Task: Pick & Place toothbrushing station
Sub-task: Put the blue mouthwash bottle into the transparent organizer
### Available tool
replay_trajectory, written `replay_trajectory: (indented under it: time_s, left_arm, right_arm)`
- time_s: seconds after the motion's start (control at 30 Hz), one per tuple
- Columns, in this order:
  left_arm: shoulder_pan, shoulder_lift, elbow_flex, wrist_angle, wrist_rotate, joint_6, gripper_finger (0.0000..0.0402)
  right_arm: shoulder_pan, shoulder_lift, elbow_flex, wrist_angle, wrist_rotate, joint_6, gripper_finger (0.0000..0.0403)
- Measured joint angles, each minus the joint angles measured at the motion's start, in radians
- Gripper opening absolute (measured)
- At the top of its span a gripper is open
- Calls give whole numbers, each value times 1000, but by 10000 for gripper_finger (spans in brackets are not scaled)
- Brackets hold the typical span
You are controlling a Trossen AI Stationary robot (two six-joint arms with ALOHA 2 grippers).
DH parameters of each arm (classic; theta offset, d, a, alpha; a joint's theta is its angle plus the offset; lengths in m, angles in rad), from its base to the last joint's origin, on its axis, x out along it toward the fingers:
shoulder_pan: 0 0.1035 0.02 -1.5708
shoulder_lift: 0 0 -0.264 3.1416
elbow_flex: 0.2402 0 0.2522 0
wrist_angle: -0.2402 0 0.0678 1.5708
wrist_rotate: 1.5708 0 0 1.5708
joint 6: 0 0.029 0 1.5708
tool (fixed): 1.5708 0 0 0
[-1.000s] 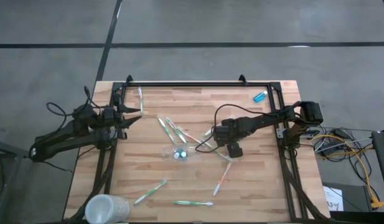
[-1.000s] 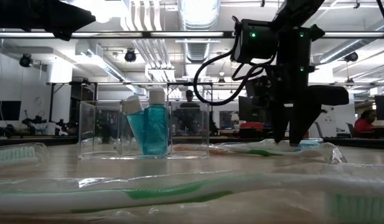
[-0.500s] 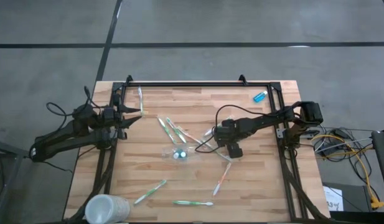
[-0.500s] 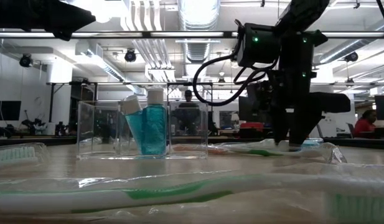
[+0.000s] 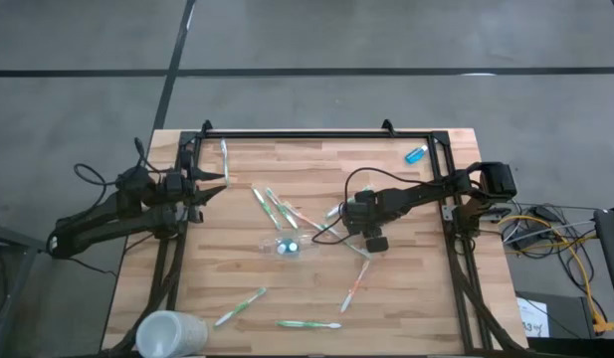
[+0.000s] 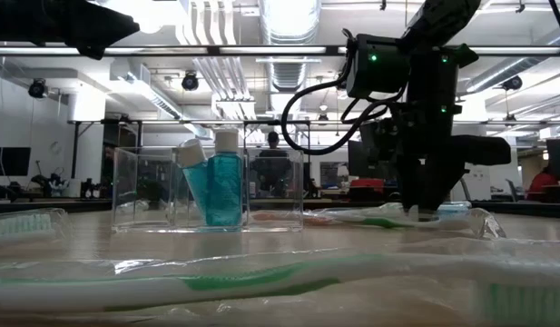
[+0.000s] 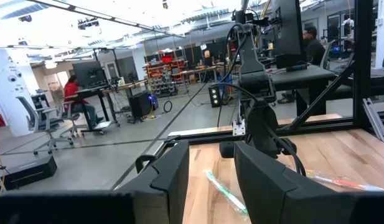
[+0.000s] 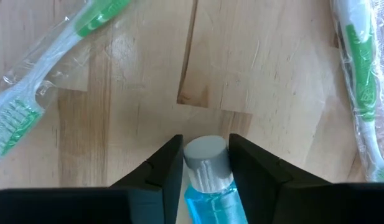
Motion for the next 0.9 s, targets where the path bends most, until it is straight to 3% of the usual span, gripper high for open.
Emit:
replay_trajectory:
  time_s: [0.17,0.9]
  left_arm:
    - [0,0,0,0,0,0,133]
    - [0,0,0,0,0,0,133]
  right_arm:
    - [0,0,0,1,4,10,98]
    - [0,-9,27,7,65,47,98]
